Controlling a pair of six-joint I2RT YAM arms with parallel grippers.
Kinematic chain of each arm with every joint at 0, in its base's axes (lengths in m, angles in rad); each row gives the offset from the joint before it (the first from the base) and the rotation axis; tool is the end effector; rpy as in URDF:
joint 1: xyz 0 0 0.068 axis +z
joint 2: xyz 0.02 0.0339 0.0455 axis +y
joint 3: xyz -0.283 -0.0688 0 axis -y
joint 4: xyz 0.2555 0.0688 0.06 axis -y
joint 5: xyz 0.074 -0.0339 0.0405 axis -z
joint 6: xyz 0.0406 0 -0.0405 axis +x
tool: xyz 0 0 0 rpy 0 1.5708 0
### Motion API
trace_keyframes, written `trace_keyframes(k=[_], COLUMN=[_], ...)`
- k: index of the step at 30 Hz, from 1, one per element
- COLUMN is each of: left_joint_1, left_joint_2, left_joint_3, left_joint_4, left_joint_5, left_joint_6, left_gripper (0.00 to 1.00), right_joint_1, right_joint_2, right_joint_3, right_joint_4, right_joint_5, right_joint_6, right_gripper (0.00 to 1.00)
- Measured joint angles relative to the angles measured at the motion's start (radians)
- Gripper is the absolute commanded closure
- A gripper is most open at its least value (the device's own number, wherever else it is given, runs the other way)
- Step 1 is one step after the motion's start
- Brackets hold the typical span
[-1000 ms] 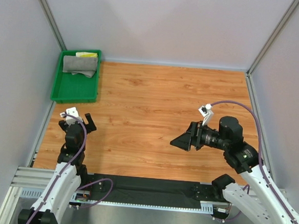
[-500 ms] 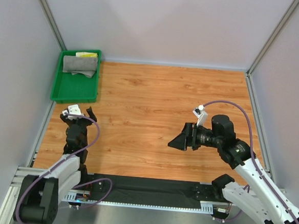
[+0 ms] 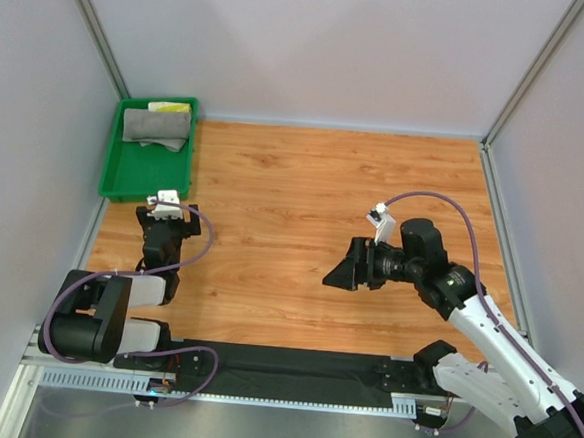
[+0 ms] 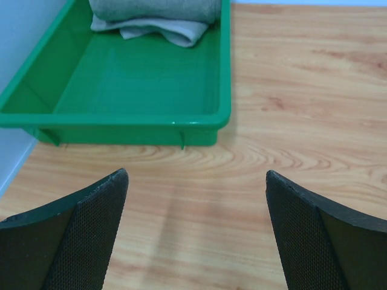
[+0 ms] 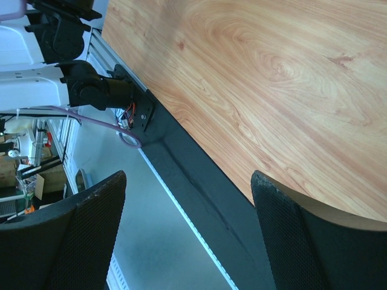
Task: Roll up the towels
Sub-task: Place the rolled towel into the container
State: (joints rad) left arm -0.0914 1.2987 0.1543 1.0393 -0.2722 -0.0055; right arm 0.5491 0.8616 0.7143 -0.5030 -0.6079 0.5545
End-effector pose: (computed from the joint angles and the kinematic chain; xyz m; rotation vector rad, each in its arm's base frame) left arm 0.2168 -0.0089 0.1664 -0.1333 1.6690 0.1549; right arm 0.1437 0.1151 0.2851 -0.3612 2.3649 1.2458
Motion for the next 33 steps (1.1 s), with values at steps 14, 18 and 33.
trace_keyframes(k=[14,18,33], left_joint_1=[-0.001,-0.001,-0.001], left_joint_2=[0.005,0.005,0.005], left_joint_3=[0.008,0.008,0.008], left_joint_4=[-0.032,-0.032,-0.032], left_joint_5=[-0.010,-0.010,-0.010], left_joint_6=[0.003,0.004,0.004], left_gripper=[0.00,0.00,0.01], right_joint_1=[0.033,0.035,0.012], right_joint_2=[0.081,0.106,0.134], right_joint_3=[0.065,0.134,0.107], right_joint_4=[-0.032,-0.066,0.097], right_joint_5=[0.131,0.271,0.943], right_joint_6=[-0.028,-0.042,-0.470], right_gripper=[0.00,0.00,0.00])
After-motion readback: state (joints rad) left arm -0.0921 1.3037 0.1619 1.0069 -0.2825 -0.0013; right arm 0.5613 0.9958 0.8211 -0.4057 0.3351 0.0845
